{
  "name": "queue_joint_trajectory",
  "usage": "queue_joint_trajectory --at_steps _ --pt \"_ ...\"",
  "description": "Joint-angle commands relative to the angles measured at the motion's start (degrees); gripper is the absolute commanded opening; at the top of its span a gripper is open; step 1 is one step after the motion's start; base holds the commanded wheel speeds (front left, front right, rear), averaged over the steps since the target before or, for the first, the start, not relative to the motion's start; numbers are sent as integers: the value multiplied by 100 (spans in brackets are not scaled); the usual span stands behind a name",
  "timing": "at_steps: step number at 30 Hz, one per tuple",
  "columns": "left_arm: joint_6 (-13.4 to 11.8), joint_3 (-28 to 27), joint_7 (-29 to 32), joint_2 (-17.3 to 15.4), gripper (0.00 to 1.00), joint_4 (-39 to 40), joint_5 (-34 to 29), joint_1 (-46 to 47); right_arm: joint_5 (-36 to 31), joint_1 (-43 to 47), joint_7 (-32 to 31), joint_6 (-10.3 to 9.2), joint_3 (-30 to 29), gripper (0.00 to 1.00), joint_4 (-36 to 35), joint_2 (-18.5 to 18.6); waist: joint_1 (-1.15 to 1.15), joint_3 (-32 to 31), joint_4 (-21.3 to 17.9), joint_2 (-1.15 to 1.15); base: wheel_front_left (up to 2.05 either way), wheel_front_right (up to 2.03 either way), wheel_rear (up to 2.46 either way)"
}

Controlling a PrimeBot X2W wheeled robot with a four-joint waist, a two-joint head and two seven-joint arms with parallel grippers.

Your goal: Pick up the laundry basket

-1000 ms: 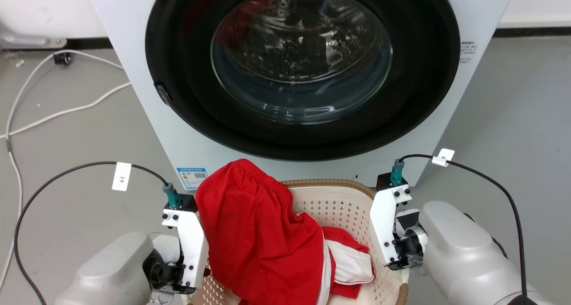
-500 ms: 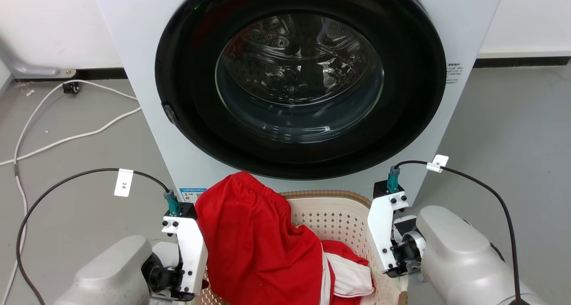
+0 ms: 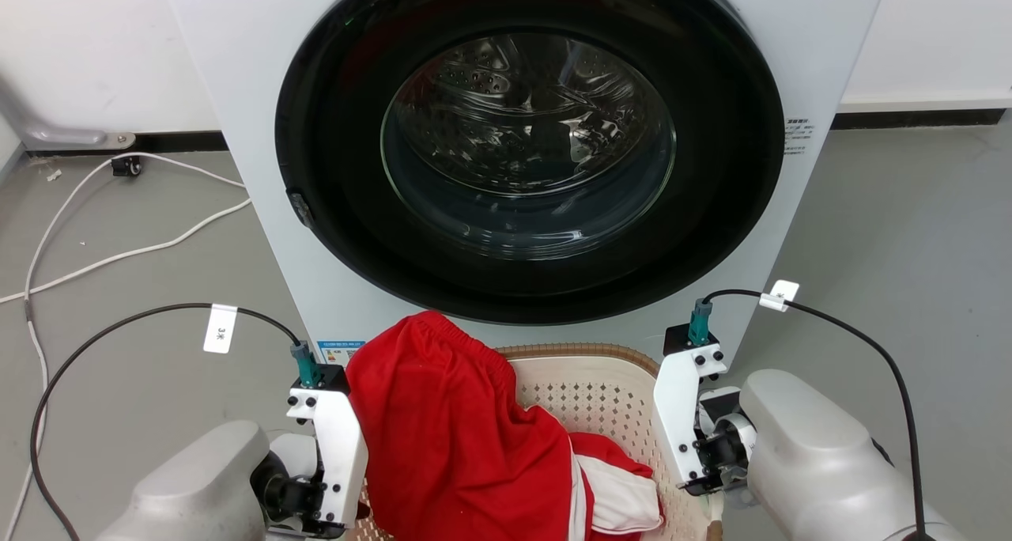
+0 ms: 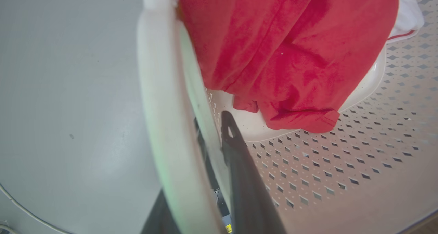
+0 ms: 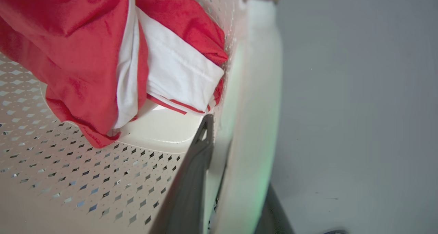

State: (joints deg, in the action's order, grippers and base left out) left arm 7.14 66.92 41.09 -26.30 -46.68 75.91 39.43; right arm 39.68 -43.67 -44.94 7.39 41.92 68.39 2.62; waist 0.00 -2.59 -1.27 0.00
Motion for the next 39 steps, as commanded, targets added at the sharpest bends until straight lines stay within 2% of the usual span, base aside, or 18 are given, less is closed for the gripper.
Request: queue_joint_trajectory --at_steps 1,39 --pt "55 54 42 -20 0 -10 17 -38 51 -62 94 17 -22 0 5 46 0 -3 0 0 0 0 0" --pt "54 157 12 -5 0 -214 189 156 566 -233 212 18 358 0 76 42 0 33 22 0 0 0 0"
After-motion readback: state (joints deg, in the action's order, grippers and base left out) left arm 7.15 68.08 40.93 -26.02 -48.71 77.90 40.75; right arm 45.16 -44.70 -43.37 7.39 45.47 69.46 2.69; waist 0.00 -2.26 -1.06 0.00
